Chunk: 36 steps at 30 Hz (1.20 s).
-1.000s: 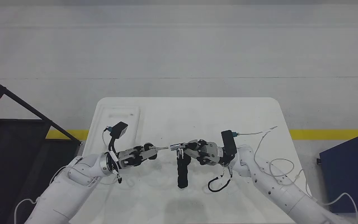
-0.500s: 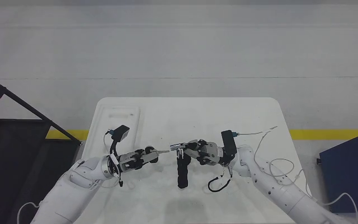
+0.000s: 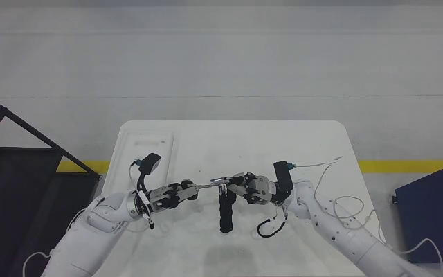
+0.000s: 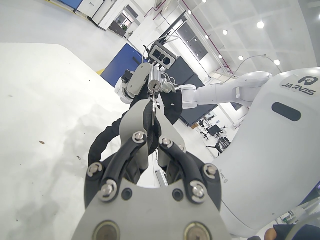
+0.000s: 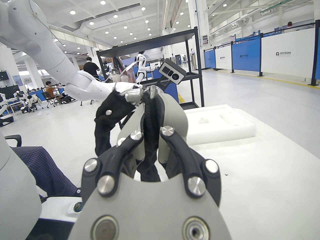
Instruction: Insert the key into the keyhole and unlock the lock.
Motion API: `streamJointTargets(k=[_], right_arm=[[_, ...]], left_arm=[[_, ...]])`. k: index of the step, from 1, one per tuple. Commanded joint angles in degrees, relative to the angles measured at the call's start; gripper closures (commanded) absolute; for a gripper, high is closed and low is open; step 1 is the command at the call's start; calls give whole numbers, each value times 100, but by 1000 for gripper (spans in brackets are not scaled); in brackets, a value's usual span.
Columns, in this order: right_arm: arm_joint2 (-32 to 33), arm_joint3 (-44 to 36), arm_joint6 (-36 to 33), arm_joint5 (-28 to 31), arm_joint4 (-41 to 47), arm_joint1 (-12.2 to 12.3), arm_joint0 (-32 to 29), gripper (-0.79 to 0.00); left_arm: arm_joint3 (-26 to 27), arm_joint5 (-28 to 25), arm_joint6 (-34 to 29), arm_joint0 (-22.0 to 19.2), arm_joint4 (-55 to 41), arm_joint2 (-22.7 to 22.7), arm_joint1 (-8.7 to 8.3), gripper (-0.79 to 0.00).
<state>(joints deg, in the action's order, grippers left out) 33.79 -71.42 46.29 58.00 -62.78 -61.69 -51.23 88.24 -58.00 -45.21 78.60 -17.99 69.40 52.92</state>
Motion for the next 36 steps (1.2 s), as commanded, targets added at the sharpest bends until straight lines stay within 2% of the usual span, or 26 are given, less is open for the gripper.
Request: streamJointTargets(k=[1, 14, 36], right_arm=[[0, 0, 0, 0, 0, 0, 0, 0], [0, 0, 0, 0, 0, 0, 0, 0], [0, 0, 0, 0, 0, 0, 0, 0]], left_arm=[[8, 0, 12, 31, 20, 49, 24, 0], [70, 0, -107, 244, 47, 376, 91, 0], [-11, 0, -107, 37, -59, 197, 142, 0]])
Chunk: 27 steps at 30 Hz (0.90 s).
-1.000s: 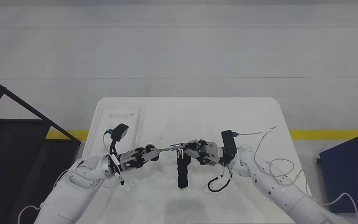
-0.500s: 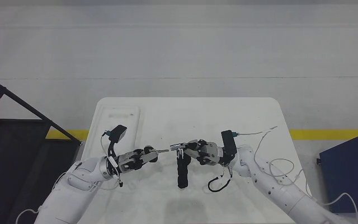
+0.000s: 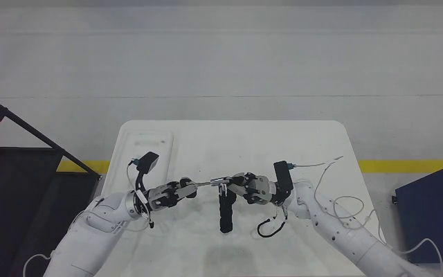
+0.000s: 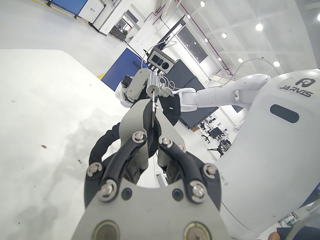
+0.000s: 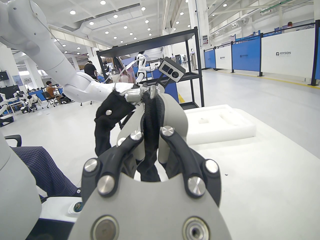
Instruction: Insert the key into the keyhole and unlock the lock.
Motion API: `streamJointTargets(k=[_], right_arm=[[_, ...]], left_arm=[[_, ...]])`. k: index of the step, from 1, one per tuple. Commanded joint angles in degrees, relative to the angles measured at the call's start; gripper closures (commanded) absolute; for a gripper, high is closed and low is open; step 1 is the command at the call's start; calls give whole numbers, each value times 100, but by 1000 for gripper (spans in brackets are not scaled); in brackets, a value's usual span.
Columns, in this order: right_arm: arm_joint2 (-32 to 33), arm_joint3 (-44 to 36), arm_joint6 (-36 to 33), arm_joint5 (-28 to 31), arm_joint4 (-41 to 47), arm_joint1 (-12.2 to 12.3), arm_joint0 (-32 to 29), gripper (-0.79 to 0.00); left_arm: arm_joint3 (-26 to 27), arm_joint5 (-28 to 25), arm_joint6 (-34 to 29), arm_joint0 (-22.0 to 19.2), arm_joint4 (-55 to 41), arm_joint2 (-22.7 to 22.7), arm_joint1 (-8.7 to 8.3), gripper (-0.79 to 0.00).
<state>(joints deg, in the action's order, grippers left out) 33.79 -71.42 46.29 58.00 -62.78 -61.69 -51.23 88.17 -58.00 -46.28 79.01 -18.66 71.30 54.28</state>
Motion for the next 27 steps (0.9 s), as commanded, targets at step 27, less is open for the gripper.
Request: streamJointTargets(k=[27], right_arm=[[0, 0, 0, 0, 0, 0, 0, 0]], left_arm=[[87, 0, 0, 64, 289, 127, 176, 0]])
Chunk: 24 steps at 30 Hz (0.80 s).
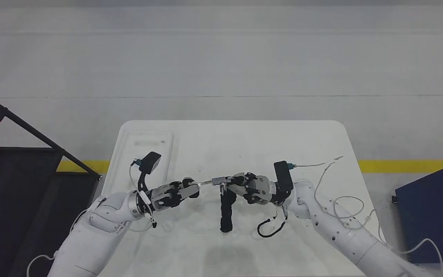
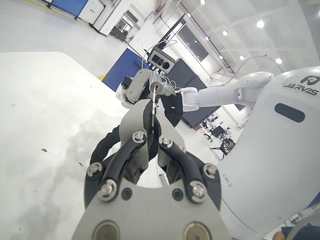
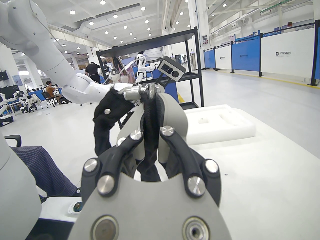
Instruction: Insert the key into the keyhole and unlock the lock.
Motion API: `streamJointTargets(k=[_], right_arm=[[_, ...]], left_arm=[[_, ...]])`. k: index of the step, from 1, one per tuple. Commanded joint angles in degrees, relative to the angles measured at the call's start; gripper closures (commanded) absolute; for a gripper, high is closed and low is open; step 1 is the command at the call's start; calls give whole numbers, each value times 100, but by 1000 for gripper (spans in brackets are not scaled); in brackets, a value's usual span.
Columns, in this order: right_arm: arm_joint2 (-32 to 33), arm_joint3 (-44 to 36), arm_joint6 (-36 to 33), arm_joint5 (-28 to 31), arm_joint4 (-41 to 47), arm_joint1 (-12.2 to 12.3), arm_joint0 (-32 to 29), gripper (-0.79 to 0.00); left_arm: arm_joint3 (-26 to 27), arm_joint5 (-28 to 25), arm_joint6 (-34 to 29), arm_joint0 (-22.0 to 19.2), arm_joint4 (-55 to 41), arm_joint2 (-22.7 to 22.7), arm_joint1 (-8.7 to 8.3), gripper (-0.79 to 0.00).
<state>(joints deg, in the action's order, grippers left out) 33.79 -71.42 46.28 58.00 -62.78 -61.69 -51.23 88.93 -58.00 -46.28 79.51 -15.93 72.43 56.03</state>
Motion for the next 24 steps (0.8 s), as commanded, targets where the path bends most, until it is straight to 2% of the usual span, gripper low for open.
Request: streamJointTargets(k=[1, 12, 24], right_arm=[[0, 0, 0, 0, 0, 0, 0, 0], [0, 0, 0, 0, 0, 0, 0, 0], [0, 0, 0, 0, 0, 0, 0, 0]], left_arm=[[23, 0, 0, 30, 32, 29, 3, 0], [197, 0, 0, 192, 229, 219, 46, 0], [243, 0, 11, 171, 587, 292, 119, 0]])
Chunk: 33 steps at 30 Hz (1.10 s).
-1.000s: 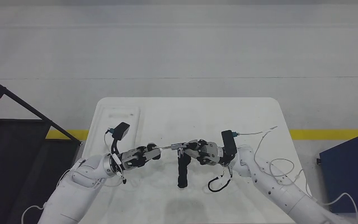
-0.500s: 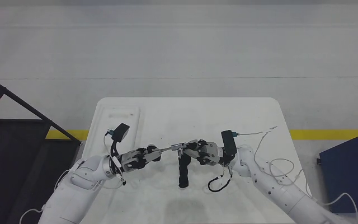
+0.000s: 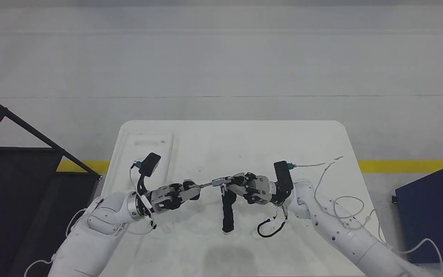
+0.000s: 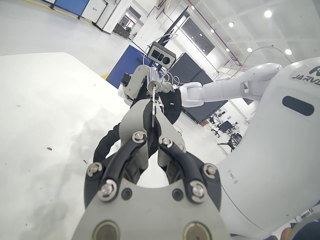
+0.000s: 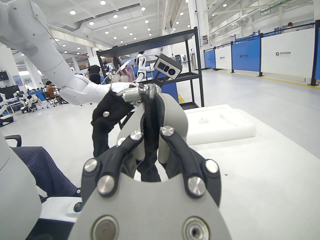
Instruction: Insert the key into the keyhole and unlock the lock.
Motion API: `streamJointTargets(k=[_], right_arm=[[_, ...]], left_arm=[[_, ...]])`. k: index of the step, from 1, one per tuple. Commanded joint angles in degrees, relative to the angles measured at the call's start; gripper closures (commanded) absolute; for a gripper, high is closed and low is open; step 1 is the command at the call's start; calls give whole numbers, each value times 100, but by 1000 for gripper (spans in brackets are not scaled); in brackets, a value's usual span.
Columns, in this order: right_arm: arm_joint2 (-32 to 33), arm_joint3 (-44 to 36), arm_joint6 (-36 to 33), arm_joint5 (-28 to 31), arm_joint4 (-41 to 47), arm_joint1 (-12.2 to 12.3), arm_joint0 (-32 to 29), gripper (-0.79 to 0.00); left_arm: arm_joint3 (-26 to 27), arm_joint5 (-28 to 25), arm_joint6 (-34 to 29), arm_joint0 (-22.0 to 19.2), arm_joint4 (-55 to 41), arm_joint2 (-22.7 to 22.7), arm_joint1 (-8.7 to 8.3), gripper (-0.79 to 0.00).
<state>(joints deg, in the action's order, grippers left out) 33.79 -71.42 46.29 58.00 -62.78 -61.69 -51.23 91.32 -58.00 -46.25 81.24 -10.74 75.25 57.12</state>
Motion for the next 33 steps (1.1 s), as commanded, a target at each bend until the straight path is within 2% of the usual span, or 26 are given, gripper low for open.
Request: streamJointTargets(k=[1, 11, 21, 27, 33], right_arm=[[0, 0, 0, 0, 0, 0, 0, 0], [0, 0, 0, 0, 0, 0, 0, 0], [0, 0, 0, 0, 0, 0, 0, 0], [90, -98, -227, -92, 108, 5, -81, 0], [74, -365, -622, 0, 171, 120, -98, 0]], left_arm=[[-1, 0, 25, 0, 165, 20, 17, 0], [118, 0, 701, 104, 1207, 12, 101, 0], [7, 0, 1108, 119, 1380, 0, 60, 0], [-192, 0, 859, 18, 1028, 65, -23, 0], [-395, 0, 28, -130, 638, 175, -162, 0]])
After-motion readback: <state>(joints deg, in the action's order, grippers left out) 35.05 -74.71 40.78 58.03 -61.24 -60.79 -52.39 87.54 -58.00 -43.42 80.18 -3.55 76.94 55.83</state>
